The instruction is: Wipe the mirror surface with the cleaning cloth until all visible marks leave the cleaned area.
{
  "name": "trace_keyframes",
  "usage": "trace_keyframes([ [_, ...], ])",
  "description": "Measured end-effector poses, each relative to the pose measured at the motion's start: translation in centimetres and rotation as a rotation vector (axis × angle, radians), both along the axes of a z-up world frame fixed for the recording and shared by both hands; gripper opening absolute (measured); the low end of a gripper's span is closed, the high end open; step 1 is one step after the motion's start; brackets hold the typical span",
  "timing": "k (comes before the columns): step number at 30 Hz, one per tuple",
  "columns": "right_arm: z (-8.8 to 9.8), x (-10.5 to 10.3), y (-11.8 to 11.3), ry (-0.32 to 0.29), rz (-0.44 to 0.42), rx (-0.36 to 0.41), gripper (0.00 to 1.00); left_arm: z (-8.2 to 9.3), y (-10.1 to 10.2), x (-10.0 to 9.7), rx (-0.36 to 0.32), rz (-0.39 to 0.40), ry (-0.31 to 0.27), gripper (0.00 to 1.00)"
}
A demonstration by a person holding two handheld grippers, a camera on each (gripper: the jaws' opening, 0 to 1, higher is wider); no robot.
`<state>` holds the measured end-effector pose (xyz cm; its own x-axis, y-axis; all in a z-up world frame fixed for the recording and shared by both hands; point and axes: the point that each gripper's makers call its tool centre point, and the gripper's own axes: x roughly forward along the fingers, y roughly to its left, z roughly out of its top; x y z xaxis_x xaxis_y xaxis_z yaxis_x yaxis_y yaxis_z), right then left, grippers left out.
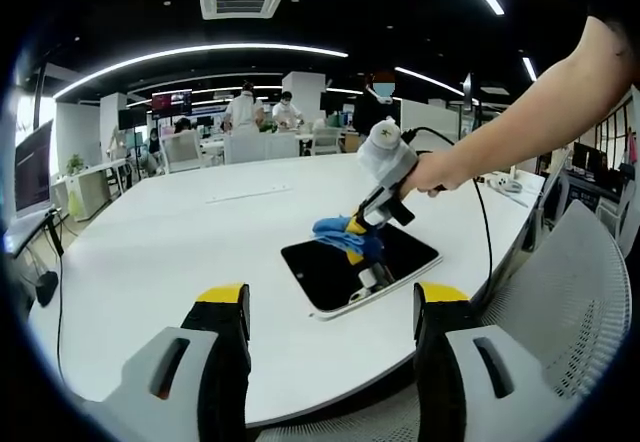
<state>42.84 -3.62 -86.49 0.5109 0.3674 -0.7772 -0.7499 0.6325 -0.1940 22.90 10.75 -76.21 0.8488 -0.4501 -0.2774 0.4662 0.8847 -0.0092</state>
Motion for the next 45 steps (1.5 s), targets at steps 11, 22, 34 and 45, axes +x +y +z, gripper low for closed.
trace_keyframes([
  [11, -0.1, 0.0, -1.8, 0.008, -0.023, -0.001, 0.00, 0.0, 0.0, 0.0, 0.000, -0.003, 0.002, 0.64],
  [22, -0.1, -0.3, -3.1, 0.015, -0.049, 0.005, 0.00, 0.0, -0.1, 0.0, -0.001, -0.007, 0.002, 0.64],
  [34, -0.2, -0.6, -3.2, 0.052, -0.100, 0.059, 0.00, 0.0, -0.1, -0.1, 0.000, -0.009, 0.004, 0.63],
  [45, -0.2, -1.7, -3.2, 0.049, -0.085, 0.073, 0.00, -0.1, -0.1, -0.1, 0.002, -0.012, 0.008, 0.63],
])
